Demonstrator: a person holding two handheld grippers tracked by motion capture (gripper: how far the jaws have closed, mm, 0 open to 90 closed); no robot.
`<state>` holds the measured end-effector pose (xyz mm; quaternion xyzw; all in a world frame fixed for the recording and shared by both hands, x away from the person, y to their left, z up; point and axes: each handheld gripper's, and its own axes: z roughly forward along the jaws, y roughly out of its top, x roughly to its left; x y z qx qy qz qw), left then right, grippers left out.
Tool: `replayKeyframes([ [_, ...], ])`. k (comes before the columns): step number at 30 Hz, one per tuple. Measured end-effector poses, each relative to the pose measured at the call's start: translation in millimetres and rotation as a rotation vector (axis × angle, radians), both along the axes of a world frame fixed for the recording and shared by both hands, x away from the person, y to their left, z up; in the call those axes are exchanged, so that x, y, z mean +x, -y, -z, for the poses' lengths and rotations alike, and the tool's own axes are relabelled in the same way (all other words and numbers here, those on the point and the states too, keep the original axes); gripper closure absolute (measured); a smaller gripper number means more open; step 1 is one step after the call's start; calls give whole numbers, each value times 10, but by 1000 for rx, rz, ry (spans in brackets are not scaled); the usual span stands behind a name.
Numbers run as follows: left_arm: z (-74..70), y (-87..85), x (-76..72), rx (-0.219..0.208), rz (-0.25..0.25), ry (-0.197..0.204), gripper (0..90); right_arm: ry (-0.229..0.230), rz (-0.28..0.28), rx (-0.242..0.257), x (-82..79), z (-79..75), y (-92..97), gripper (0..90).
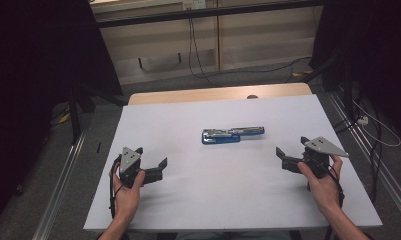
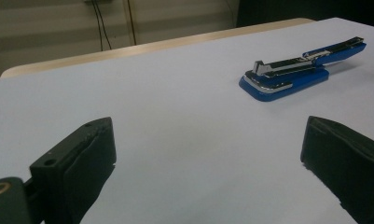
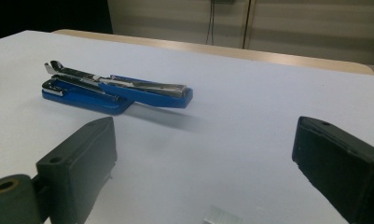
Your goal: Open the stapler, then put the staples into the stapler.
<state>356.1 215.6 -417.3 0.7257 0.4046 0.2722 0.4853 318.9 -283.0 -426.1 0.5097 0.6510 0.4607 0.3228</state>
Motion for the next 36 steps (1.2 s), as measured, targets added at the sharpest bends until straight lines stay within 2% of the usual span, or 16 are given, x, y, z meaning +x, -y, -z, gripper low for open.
replayKeyframes([
  [6,-11,-4,6,1,3,3,38,-7,-4,-5,17,-3,37,88],
  [12,14,-11,24,-2,26,-58,59,-63,-47,0,76,-6,59,96],
  [16,25,-72,-73,8,34,-59,55,-96,-88,-2,127,-30,61,82],
  [21,-2,-113,-155,6,45,-36,47,-118,-118,-1,191,-72,121,51],
  [24,-4,-109,-182,6,55,-42,45,-130,-128,6,225,-91,181,51],
  [25,-4,-102,-195,-1,52,-42,46,-128,-132,-2,233,-101,199,49],
  [29,12,-111,-275,14,75,-63,44,-132,-138,-24,273,-134,265,37],
  [31,-19,-117,-280,20,65,-55,42,-136,-135,-6,289,-123,307,25],
  [33,-33,-110,-268,-4,60,-41,38,-154,-133,-17,313,-102,338,52],
  [36,-7,-93,-243,11,75,-47,38,-186,-164,-28,345,-89,360,46],
])
